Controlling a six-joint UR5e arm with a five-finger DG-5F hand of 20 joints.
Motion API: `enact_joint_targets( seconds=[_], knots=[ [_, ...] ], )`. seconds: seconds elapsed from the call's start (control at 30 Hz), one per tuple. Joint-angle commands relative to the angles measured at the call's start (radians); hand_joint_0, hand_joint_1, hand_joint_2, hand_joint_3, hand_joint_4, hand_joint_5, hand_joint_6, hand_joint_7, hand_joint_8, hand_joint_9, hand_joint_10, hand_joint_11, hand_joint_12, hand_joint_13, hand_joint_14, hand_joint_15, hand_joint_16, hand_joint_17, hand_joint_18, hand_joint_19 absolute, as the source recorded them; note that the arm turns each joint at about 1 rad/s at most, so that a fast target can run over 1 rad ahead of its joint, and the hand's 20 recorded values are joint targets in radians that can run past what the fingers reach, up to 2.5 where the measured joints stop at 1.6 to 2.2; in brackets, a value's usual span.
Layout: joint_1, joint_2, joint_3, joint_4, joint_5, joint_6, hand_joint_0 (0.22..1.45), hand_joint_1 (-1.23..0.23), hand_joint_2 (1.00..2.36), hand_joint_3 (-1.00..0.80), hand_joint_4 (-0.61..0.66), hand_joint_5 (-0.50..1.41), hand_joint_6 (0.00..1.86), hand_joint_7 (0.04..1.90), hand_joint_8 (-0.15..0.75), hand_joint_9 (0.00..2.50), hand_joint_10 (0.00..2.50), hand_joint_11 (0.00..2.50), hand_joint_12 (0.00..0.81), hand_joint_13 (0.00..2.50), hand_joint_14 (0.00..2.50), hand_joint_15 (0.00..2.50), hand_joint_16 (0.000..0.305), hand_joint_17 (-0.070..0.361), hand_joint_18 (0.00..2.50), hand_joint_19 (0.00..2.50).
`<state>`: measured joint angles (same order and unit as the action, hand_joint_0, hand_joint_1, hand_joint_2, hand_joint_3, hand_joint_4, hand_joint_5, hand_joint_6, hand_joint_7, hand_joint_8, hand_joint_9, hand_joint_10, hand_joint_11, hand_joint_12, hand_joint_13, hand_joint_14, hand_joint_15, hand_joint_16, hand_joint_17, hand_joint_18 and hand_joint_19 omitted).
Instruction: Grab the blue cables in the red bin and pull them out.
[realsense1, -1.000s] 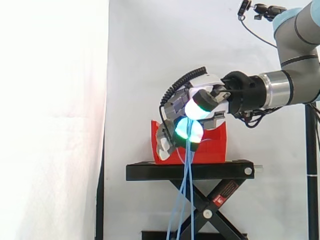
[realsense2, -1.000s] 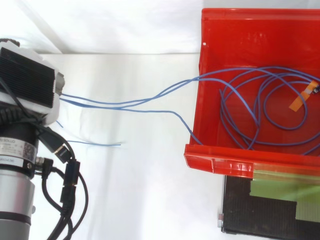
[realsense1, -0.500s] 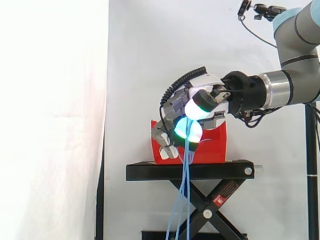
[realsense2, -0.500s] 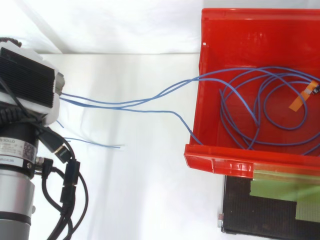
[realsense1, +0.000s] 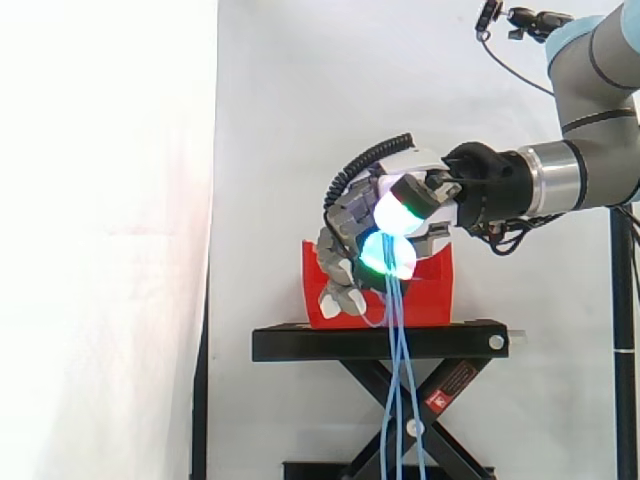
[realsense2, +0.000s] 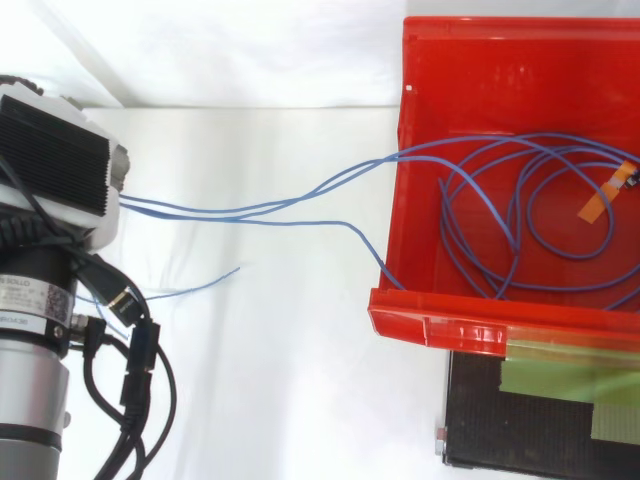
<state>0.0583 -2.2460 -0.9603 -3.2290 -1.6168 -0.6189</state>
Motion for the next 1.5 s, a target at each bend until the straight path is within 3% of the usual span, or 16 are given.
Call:
enact_joint_targets(
  seconds=[0.0, 0.33, 0.57, 0.6, 0.67, 0.77, 0.83, 1.17, 1.33, 1.47],
  knots=[
    [0.0, 0.0, 0.0, 0.0, 0.0, 0.0, 0.8, -0.97, 1.0, -0.94, 0.19, 0.44, 1.29, 0.32, 0.343, 0.2, 2.05, 0.73, 0.313, 0.85, 0.01, 1.03, 0.037, 0.084, 0.53, 0.51],
    [0.002, 0.0, 0.0, 0.002, 0.0, 0.0, 0.78, -0.97, 1.0, -0.97, 0.14, 0.42, 1.28, 0.32, 0.341, 0.07, 2.42, 0.64, 0.3, 0.9, 0.01, 0.92, 0.039, 0.088, 0.6, 0.54],
    [0.002, 0.0, 0.0, 0.0, 0.0, 0.0, 0.77, -0.97, 1.0, -0.99, 0.12, 0.41, 1.19, 0.33, 0.346, 0.02, 2.41, 0.63, 0.298, 0.92, 0.01, 0.83, 0.042, 0.094, 0.65, 0.52],
    [0.002, 0.0, 0.0, 0.0, 0.0, 0.0, 0.77, -0.97, 1.0, -0.99, 0.12, 0.41, 1.17, 0.33, 0.347, 0.03, 2.3, 0.66, 0.294, 0.91, 0.01, 0.81, 0.042, 0.094, 0.66, 0.53],
    [0.002, 0.0, 0.0, 0.0, 0.0, 0.0, 0.76, -0.97, 1.0, -0.99, 0.11, 0.42, 1.12, 0.35, 0.345, 0.1, 1.67, 0.83, 0.283, 0.92, 0.01, 0.73, 0.043, 0.096, 0.69, 0.52],
    [0.002, 0.0, 0.0, 0.0, 0.0, 0.0, 0.76, -0.96, 1.0, -1.0, 0.1, 0.43, 1.11, 0.35, 0.346, 0.11, 1.53, 0.87, 0.27, 0.92, 0.01, 0.68, 0.043, 0.096, 0.71, 0.54],
    [0.002, 0.0, 0.0, 0.0, 0.0, 0.0, 0.76, -0.96, 1.0, -1.0, 0.1, 0.44, 1.08, 0.36, 0.342, 0.15, 1.22, 0.96, 0.254, 0.93, 0.01, 0.63, 0.043, 0.096, 0.73, 0.54],
    [0.002, 0.0, 0.0, 0.002, 0.0, 0.0, 0.76, -0.95, 1.0, -1.0, 0.08, 0.45, 1.08, 0.38, 0.347, 0.16, 1.13, 1.0, 0.245, 0.94, 0.01, 0.59, 0.043, 0.098, 0.78, 0.53],
    [0.002, 0.0, 0.0, 0.002, 0.0, 0.0, 0.75, -0.95, 1.0, -1.0, 0.05, 0.43, 1.09, 0.37, 0.343, 0.24, 0.25, 1.22, 0.24, 0.97, 0.01, 0.52, 0.044, 0.099, 0.82, 0.52],
    [0.003, 0.0, 0.0, 0.0, 0.0, 0.002, 0.75, -0.95, 1.0, -1.0, 0.06, 0.43, 1.09, 0.37, 0.34, 0.26, 0.11, 1.27, 0.242, 0.97, 0.01, 0.52, 0.045, 0.1, 0.83, 0.53]
  ],
)
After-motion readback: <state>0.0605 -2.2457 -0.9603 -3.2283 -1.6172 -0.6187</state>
